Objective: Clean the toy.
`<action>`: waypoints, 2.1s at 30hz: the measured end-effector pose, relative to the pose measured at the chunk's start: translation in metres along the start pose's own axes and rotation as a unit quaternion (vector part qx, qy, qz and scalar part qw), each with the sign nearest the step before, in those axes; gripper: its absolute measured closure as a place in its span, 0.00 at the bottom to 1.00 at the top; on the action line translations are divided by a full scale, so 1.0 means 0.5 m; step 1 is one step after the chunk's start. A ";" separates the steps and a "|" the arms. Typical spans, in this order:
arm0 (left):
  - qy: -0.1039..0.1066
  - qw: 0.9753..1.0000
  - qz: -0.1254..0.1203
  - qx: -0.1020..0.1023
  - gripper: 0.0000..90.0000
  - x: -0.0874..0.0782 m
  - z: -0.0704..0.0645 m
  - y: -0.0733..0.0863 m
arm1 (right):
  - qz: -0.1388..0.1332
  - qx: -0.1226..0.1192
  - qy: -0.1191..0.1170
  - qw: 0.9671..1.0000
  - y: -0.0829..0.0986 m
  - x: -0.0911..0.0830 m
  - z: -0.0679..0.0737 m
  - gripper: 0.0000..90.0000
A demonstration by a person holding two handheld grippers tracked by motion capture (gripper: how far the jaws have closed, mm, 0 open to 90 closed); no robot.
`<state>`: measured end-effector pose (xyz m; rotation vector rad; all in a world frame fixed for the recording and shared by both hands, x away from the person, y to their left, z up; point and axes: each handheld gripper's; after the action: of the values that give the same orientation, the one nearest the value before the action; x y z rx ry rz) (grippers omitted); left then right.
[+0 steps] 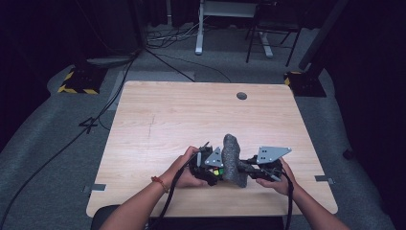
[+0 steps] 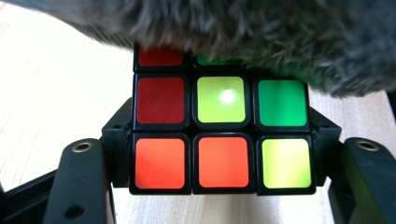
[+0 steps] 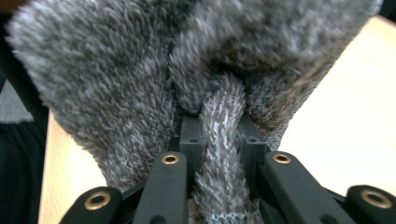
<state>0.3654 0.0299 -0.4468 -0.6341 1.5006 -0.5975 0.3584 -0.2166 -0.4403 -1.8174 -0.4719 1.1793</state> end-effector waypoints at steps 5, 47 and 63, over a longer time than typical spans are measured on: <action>-0.002 1.000 -0.022 0.000 0.37 -0.025 -0.001 0.002 | 0.045 0.000 -0.016 0.999 0.028 0.024 -0.001 0.86; -0.002 0.998 -0.055 0.021 0.37 -0.037 -0.008 -0.019 | 0.023 -0.018 -0.006 1.000 0.024 0.017 0.009 0.86; 0.006 0.999 -0.029 0.025 0.37 -0.023 -0.006 -0.012 | -0.011 -0.015 -0.011 1.000 0.029 -0.011 0.004 0.86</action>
<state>0.3625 0.0340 -0.4344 -0.6382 1.4785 -0.6816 0.3517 -0.2273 -0.4500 -1.8226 -0.5232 1.1832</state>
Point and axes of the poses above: each handheld gripper's, and its own axes: x roughly forward along the jaws, y roughly out of its underside, z roughly to its left, and after that the axes turned 12 degrees about y, right-handed
